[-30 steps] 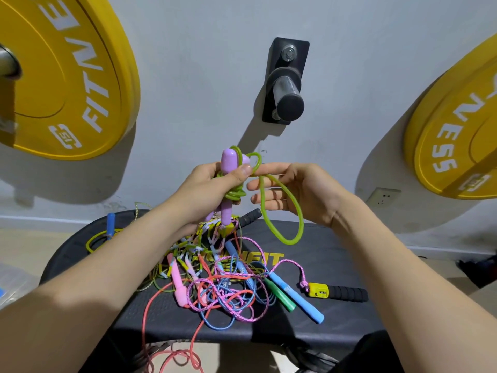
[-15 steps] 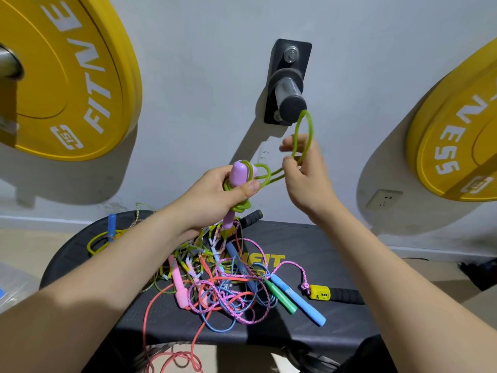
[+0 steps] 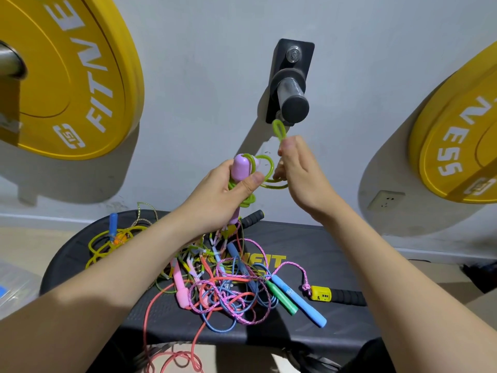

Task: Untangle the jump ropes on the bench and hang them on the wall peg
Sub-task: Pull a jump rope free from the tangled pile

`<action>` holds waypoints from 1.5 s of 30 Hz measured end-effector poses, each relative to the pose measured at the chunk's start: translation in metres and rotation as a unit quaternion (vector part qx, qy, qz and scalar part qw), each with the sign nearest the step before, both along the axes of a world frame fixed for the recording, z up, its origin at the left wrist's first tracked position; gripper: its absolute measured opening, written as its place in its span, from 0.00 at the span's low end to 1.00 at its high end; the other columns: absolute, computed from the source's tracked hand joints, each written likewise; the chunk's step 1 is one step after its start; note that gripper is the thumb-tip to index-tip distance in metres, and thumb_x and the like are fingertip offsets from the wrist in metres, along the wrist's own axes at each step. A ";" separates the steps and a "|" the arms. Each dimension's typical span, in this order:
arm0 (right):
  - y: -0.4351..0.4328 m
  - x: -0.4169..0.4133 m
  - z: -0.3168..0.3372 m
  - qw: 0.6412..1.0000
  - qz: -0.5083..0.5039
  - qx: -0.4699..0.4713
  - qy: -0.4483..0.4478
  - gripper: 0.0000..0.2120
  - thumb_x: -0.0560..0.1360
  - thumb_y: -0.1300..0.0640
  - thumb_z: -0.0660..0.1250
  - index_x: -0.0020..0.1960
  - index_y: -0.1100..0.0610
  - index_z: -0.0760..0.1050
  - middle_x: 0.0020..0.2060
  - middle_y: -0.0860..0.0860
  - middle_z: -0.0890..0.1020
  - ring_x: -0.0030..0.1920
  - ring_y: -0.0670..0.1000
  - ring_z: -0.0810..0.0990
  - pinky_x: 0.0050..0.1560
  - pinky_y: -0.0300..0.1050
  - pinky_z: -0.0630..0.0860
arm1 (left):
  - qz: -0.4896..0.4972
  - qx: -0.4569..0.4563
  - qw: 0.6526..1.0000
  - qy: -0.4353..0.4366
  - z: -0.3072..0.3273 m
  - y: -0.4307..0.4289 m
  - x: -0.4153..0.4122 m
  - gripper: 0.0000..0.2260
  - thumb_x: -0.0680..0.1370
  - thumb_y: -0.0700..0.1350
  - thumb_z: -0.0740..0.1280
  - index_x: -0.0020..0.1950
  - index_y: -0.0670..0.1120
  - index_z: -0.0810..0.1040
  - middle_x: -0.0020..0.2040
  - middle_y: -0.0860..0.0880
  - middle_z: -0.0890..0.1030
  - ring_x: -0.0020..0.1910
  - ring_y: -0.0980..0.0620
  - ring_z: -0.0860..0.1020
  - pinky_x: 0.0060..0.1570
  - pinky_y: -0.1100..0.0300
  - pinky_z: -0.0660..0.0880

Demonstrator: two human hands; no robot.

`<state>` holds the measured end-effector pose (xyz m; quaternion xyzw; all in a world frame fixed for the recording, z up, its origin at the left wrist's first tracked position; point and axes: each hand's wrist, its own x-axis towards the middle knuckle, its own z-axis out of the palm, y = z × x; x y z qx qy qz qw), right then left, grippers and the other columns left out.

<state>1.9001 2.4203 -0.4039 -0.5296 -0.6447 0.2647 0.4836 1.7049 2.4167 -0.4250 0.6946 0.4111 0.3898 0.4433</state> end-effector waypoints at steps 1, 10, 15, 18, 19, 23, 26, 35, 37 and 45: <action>-0.001 0.000 0.000 1.000 0.007 0.007 -0.022 0.15 0.88 0.44 0.52 0.48 0.52 0.67 0.35 0.41 0.73 0.37 0.47 0.73 0.46 0.56 0.75 | 0.002 -0.004 1.000 -0.017 0.002 0.000 0.000 0.26 0.78 0.66 0.66 0.70 0.52 0.75 0.36 0.45 0.76 0.31 0.41 0.78 0.37 0.37 0.80; -0.006 -0.003 -0.002 0.994 0.028 -0.024 -0.103 0.18 0.89 0.54 0.55 0.46 0.56 0.77 0.43 0.51 0.80 0.47 0.49 0.80 0.48 0.54 0.81 | 0.063 0.009 0.996 -0.063 0.000 0.009 -0.009 0.23 0.83 0.63 0.65 0.71 0.50 0.75 0.37 0.64 0.80 0.29 0.43 0.79 0.37 0.52 0.78; -0.008 -0.014 0.003 0.984 0.058 0.032 -0.164 0.18 0.89 0.56 0.55 0.43 0.47 0.74 0.41 0.51 0.79 0.51 0.56 0.73 0.55 0.51 0.71 | 0.020 0.000 0.999 -0.048 0.003 0.003 -0.006 0.20 0.81 0.64 0.65 0.63 0.51 0.79 0.35 0.49 0.78 0.29 0.35 0.79 0.39 0.44 0.78; -0.008 -0.019 0.003 0.988 0.049 0.028 -0.145 0.18 0.88 0.57 0.58 0.39 0.50 0.72 0.37 0.53 0.74 0.44 0.53 0.71 0.50 0.57 0.71 | -0.001 -0.016 0.998 -0.056 0.002 0.002 -0.003 0.19 0.82 0.62 0.66 0.66 0.51 0.78 0.36 0.45 0.77 0.30 0.37 0.78 0.37 0.44 0.77; -0.009 -0.018 0.002 0.991 0.048 0.020 -0.121 0.18 0.88 0.56 0.59 0.40 0.51 0.74 0.36 0.52 0.74 0.42 0.51 0.71 0.46 0.56 0.71 | 0.000 -0.013 0.999 -0.049 0.001 0.002 -0.003 0.18 0.82 0.60 0.67 0.67 0.51 0.78 0.35 0.48 0.77 0.30 0.40 0.79 0.37 0.46 0.76; -0.010 -0.017 0.000 0.998 0.034 -0.005 -0.047 0.07 0.87 0.56 0.62 0.59 0.53 0.79 0.30 0.46 0.81 0.34 0.47 0.77 0.39 0.44 0.72 | 0.007 0.012 1.000 -0.002 -0.002 0.005 -0.007 0.15 0.84 0.56 0.68 0.65 0.48 0.77 0.45 0.53 0.84 0.38 0.53 0.80 0.41 0.52 0.76; -0.016 -0.024 0.000 0.998 0.058 -0.013 -0.036 0.14 0.86 0.62 0.58 0.69 0.54 0.72 0.30 0.51 0.81 0.30 0.52 0.80 0.34 0.47 0.77 | 0.022 0.049 0.996 0.068 -0.004 0.004 -0.008 0.15 0.83 0.56 0.69 0.64 0.50 0.76 0.51 0.50 0.80 0.45 0.54 0.78 0.45 0.56 0.73; -0.025 -0.024 0.008 0.987 0.103 -0.123 0.020 0.11 0.84 0.58 0.59 0.64 0.52 0.75 0.45 0.60 0.85 0.37 0.59 0.86 0.42 0.61 0.85 | 0.024 0.154 0.958 0.242 -0.001 0.005 -0.016 0.20 0.81 0.53 0.69 0.70 0.51 0.71 0.62 0.50 0.73 0.61 0.45 0.75 0.63 0.43 0.72; -0.025 -0.022 0.005 0.991 0.086 -0.101 -0.012 0.03 0.86 0.56 0.62 0.58 0.51 0.74 0.43 0.58 0.85 0.35 0.55 0.87 0.39 0.56 0.85 | 0.019 0.173 0.943 0.284 0.002 0.006 -0.019 0.23 0.79 0.60 0.68 0.70 0.53 0.71 0.61 0.52 0.73 0.61 0.45 0.75 0.64 0.42 0.71; -0.014 -0.013 0.019 0.977 -0.123 0.166 -0.052 0.04 0.83 0.57 0.66 0.51 0.51 0.79 0.31 0.53 0.76 0.32 0.52 0.78 0.36 0.44 0.71 | 0.013 0.057 0.932 0.357 -0.016 0.021 -0.021 0.20 0.79 0.62 0.70 0.59 0.49 0.71 0.56 0.50 0.75 0.58 0.45 0.76 0.56 0.50 0.74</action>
